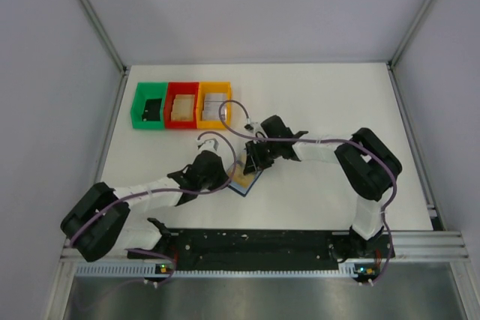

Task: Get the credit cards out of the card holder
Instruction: Remove the credit card from the card holder.

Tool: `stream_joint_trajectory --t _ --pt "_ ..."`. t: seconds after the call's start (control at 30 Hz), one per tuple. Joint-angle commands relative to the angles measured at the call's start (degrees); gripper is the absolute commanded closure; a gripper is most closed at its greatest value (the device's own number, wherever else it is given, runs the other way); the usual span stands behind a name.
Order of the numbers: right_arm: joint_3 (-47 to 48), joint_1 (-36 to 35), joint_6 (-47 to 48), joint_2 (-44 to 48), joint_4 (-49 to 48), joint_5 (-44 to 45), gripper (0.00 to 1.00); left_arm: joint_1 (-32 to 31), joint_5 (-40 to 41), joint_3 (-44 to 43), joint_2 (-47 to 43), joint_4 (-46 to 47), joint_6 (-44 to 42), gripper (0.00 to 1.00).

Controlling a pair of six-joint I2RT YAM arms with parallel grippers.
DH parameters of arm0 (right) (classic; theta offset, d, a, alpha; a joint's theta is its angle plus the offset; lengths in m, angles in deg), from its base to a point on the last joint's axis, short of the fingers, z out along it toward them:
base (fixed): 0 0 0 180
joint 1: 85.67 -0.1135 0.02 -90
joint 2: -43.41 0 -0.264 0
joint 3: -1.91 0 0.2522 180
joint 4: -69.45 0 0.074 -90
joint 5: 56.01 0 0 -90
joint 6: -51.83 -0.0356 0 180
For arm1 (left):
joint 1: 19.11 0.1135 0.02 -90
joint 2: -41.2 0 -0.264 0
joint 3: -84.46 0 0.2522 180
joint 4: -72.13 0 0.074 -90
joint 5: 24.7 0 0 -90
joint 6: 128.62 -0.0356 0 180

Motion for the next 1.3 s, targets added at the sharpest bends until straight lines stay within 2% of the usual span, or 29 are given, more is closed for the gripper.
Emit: stream_joint_trajectory --t 0.0,0.13,0.27,0.37,0.63,0.7,1.07,1.27 --pt "1.64 0.12 0.28 -2.33 -1.74 -2.47 0.71 0.47 -0.79 0.1 2.08 3.37 0.69 1.0" --pt "-0.29 0.21 -2.09 -2.15 -5.77 -6.34 0.76 0.56 -1.5 0.1 2.62 2.93 0.25 1.0" --pt "-3.19 1.53 -5.52 -1.19 -11.31 -10.2 0.94 0.74 -1.59 -0.16 2.09 1.7 -1.15 1.0" --pt "-6.0 2.93 -8.51 -0.31 -15.97 -13.45 1.0 1.09 -2.03 -0.69 1.83 -0.06 -2.82 1.0" --pt "-12.59 4.86 -12.99 3.2 -23.53 -13.82 1.0 1.53 -4.93 -2.62 3.66 -1.46 -7.22 1.0" --pt "-13.91 6.18 -13.52 3.65 -24.42 -13.11 1.0 1.53 -7.21 -3.06 4.46 -1.29 -7.48 1.0" --pt "-18.4 8.91 -15.19 4.26 -28.38 -11.96 1.0 1.62 -7.83 -3.15 2.88 -1.81 -7.49 1.0" --pt "-18.31 8.21 -15.99 4.79 -29.08 -11.88 1.0 1.61 -10.46 -2.89 -1.86 1.86 -2.14 0.88"
